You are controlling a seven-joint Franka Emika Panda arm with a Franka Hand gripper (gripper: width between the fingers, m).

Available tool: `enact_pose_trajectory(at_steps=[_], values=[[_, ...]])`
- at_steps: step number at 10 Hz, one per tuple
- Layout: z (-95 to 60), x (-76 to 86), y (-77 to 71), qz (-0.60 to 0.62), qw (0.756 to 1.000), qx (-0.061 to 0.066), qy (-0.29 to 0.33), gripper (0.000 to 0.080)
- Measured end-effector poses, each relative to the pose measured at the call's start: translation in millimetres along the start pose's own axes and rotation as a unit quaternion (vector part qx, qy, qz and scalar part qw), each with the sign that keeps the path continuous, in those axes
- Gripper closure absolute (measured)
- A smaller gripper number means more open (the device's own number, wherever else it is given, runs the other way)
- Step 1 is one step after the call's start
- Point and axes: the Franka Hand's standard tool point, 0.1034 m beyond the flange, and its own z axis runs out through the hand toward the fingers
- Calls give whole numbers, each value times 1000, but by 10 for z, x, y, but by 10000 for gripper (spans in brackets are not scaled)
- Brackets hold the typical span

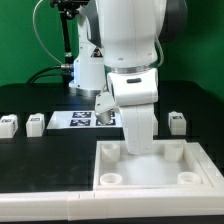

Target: Assemble one leg

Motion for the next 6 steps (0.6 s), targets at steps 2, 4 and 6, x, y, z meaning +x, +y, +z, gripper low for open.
enact_pose_trajectory(at_steps=[2, 4, 6], values=[[1, -3, 0, 0, 1000, 0, 0, 504], [1, -6, 0, 0, 1000, 0, 0, 209], [1, -8, 0, 1, 1000, 0, 0, 162]])
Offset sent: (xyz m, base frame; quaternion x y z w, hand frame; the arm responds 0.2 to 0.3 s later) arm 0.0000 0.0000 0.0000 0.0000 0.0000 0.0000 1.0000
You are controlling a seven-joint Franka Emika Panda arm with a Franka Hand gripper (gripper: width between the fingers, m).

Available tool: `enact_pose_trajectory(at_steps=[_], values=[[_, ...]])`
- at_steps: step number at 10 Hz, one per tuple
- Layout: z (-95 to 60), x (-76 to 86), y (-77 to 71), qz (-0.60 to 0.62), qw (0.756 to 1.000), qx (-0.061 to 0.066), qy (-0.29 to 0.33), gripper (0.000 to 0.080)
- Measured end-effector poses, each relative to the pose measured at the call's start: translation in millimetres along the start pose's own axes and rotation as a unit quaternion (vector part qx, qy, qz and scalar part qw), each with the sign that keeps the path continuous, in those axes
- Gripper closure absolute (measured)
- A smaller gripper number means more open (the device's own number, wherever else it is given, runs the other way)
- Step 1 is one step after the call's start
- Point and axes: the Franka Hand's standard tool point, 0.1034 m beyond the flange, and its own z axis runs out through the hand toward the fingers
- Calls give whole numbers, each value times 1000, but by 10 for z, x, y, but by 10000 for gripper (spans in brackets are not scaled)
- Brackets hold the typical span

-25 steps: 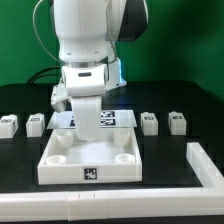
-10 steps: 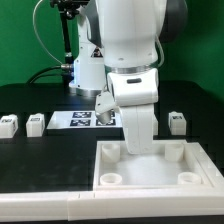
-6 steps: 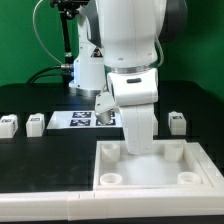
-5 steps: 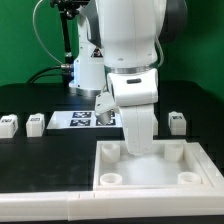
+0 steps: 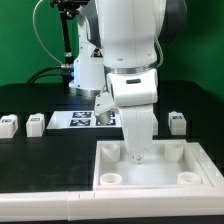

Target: Assemble one leg

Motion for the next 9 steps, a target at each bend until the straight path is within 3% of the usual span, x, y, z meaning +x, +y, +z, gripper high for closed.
enact_pose_trajectory(at_steps=[4, 5, 7, 9], values=[[-2, -2, 1, 0, 1000, 0, 0, 150], [-81, -1, -13, 7, 1000, -7, -2, 150], [-364, 70, -202, 82, 996, -23, -11, 150], [-461, 195, -357, 178, 984, -27, -12, 150]])
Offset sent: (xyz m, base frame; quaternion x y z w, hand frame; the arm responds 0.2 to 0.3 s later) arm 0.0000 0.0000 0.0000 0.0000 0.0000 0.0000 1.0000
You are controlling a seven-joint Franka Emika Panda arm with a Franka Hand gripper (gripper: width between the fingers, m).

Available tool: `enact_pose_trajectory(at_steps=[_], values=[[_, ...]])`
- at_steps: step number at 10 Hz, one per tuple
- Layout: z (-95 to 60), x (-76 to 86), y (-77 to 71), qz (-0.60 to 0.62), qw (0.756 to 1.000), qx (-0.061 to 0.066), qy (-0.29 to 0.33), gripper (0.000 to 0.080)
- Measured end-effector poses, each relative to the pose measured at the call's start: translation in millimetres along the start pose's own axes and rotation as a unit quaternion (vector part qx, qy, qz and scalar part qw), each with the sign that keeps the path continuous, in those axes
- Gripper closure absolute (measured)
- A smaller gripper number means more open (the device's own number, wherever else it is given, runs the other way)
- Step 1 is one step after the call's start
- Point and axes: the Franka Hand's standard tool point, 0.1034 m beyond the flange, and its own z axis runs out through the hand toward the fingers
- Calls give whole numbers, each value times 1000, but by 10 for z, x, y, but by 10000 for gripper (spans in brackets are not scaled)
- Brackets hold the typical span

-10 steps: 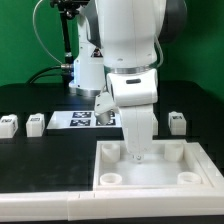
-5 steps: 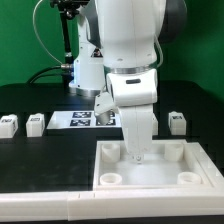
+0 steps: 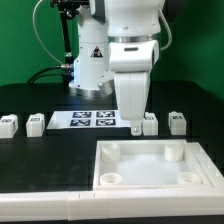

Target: Assemble one leg

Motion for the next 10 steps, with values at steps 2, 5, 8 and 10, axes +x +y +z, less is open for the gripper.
enact_pose_trajectory(at_steps=[2, 5, 8, 10], values=[[-35, 279, -286, 158, 987, -11, 10, 150], [-54, 626, -419, 375, 927, 0, 22, 150], [-2, 691, -457, 445, 895, 9, 28, 150], [2, 689, -474, 450, 893, 19, 10, 150]])
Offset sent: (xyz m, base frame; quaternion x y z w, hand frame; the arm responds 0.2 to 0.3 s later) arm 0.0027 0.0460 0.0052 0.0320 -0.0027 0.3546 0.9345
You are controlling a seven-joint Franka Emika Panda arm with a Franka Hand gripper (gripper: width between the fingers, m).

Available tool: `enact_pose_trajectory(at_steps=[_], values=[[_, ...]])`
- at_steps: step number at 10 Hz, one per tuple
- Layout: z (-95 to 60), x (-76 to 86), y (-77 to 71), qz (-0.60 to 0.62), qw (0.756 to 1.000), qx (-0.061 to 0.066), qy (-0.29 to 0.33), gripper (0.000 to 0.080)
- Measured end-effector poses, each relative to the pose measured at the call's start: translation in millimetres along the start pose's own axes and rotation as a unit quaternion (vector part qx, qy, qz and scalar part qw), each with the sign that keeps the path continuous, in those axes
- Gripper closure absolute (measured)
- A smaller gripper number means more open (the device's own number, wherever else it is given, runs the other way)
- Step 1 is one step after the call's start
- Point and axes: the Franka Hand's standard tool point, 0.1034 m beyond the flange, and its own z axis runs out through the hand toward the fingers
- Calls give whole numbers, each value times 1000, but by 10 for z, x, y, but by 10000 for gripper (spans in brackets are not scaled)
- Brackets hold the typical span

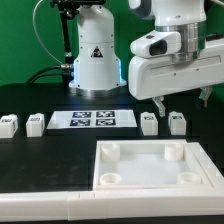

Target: Assemble one leg

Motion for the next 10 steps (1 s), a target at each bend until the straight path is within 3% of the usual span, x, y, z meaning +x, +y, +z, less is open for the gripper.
enact_pose_trajectory(at_steps=[1, 3, 5, 8, 10], values=[[62, -129, -55, 45, 997, 0, -64, 150], [108, -159, -163, 85, 984, -1, -158, 150], [159, -142, -193, 109, 968, 19, -227, 150], [173, -240, -166, 100, 925, 32, -366, 150], [220, -197, -169, 99, 917, 36, -385, 150]])
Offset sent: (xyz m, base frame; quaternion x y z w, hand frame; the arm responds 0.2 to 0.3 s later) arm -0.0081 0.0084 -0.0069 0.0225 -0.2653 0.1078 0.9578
